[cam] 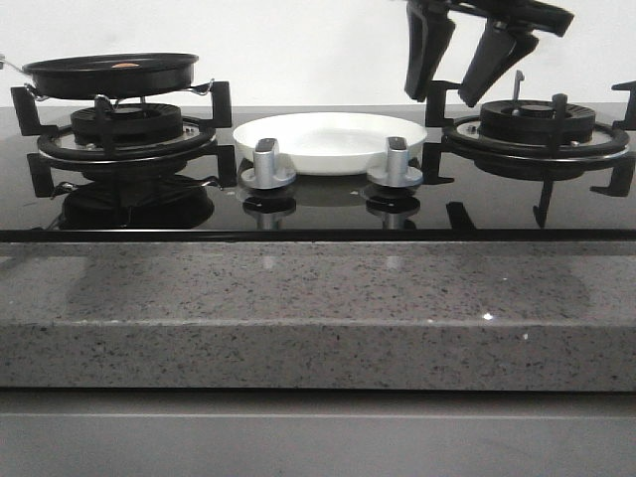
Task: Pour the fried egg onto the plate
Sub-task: 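Lower the right gripper to the white plate rim and grasp it, then lift the white plate with the right gripper and hold it near the pan, then grasp the pale green pan handle with the left gripper and lift the pan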
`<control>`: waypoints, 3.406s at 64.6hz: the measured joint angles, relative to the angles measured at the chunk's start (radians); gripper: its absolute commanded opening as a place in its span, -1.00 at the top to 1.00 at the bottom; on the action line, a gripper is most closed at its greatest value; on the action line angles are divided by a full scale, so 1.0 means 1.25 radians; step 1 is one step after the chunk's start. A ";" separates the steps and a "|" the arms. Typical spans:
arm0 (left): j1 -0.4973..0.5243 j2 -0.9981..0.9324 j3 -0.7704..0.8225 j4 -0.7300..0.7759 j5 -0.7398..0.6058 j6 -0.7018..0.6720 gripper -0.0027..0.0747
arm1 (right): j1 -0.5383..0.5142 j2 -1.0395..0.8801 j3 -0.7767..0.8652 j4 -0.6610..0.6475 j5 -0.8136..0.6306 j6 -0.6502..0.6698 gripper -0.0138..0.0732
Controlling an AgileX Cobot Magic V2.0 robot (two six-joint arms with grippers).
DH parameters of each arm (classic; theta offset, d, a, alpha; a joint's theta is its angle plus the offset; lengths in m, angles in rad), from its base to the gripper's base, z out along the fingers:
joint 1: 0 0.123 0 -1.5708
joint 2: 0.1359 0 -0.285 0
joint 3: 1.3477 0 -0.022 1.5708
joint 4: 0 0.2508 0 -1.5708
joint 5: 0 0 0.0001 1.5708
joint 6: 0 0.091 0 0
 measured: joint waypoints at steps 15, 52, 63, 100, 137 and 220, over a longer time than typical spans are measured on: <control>0.000 0.000 0.000 0.000 0.000 0.000 -0.18 | -0.016 0.098 -0.106 -0.003 0.010 0.006 -0.27; 0.000 0.000 0.000 0.000 0.000 0.000 -0.18 | -0.018 0.175 -0.161 0.072 0.010 -0.008 0.14; 0.000 0.000 0.000 0.000 0.000 0.000 -0.18 | -0.018 0.178 -0.161 0.076 0.010 -0.008 0.51; 0.000 0.000 0.000 0.000 0.000 0.000 -0.18 | -0.023 0.119 -0.161 0.085 0.013 -0.008 0.84; 0.000 0.000 0.000 0.000 0.000 0.000 -0.18 | 0.014 -0.233 0.154 0.085 -0.009 -0.051 0.84; 0.000 0.000 0.000 0.000 0.000 0.000 -0.18 | 0.035 -0.254 0.437 0.142 -0.266 -0.063 0.84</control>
